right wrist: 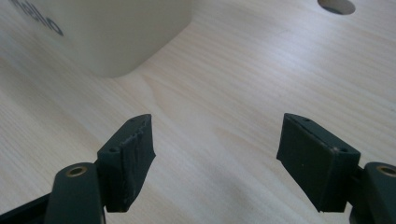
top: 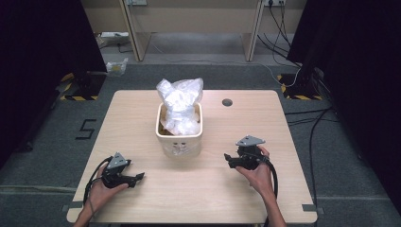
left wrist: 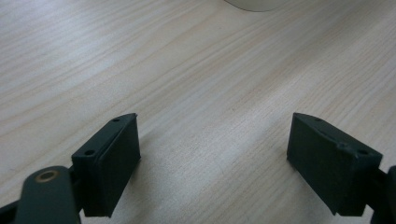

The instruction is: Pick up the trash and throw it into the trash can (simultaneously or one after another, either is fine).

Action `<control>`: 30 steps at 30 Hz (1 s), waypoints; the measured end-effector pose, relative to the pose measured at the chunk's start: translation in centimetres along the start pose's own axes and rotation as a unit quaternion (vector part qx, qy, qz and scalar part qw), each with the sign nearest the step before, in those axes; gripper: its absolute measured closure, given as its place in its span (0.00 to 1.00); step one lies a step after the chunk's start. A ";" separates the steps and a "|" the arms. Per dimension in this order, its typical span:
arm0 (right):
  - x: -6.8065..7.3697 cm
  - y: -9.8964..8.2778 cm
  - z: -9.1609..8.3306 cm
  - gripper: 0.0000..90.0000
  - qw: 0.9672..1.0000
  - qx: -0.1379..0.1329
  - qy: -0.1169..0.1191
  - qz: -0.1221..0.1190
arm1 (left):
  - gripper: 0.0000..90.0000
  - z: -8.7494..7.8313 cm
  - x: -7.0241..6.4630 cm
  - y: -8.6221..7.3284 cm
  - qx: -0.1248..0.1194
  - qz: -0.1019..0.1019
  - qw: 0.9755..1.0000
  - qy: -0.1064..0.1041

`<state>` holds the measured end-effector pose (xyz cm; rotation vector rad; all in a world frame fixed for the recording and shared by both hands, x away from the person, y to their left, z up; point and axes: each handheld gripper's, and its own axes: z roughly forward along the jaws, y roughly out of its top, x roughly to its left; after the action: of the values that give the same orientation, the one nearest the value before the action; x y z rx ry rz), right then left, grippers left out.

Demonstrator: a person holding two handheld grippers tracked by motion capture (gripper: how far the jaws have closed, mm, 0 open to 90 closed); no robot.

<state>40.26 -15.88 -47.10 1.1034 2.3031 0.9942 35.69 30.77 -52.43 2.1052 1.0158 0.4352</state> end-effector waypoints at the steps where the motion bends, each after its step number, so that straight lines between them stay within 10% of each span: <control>1: 0.1 -0.1 0.0 0.29 1.000 -0.002 0.000 -0.001 | 0.18 0.0 0.0 0.0 0.000 0.000 1.000 0.000; 30: 2.3 -4.7 0.1 0.28 0.999 0.033 0.005 0.005 | 0.18 0.0 0.0 0.0 0.000 -0.001 1.000 0.000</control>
<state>36.48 -16.07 -50.78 1.1386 2.3555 0.9349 35.68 30.76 -52.45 2.1036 1.0165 0.4342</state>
